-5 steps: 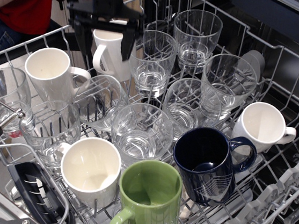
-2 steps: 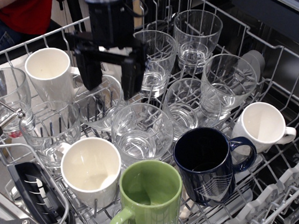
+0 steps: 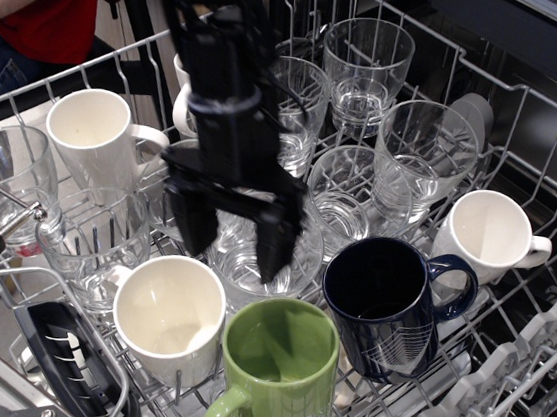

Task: Pick up green mug

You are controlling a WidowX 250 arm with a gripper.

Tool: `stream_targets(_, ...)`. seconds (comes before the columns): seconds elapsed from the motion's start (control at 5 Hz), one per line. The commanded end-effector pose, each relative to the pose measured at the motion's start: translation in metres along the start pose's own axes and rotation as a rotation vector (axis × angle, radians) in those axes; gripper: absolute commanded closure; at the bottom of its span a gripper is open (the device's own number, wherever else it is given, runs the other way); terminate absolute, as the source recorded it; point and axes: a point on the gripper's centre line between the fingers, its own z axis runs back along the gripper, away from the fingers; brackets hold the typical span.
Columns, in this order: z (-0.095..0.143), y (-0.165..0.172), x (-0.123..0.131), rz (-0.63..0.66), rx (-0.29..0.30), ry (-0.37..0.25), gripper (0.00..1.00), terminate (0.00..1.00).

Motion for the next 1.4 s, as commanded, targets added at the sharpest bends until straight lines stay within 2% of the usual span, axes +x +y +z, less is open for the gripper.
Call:
stream_targets(0.0, -0.017, -0.025, 0.006, 0.023, 0.019, -0.109, 0.00, 0.00)
stream_targets(0.2, -0.035, -0.035, 0.011, 0.034, 0.045, -0.109, 0.00, 0.00)
stream_targets(0.4, -0.056, -0.047, 0.007, 0.050, 0.024, -0.127, 0.00, 0.00)
stream_targets(0.6, -0.075, -0.053, 0.007, 0.062, 0.040, -0.121, 0.00, 0.00)
stream_targets(0.8, -0.094, -0.052, 0.000, 0.059, 0.086, -0.129, 0.00, 0.00)
stream_targets(1.2, -0.112, -0.054, 0.006, 0.080, 0.141, -0.133, 0.00, 0.00)
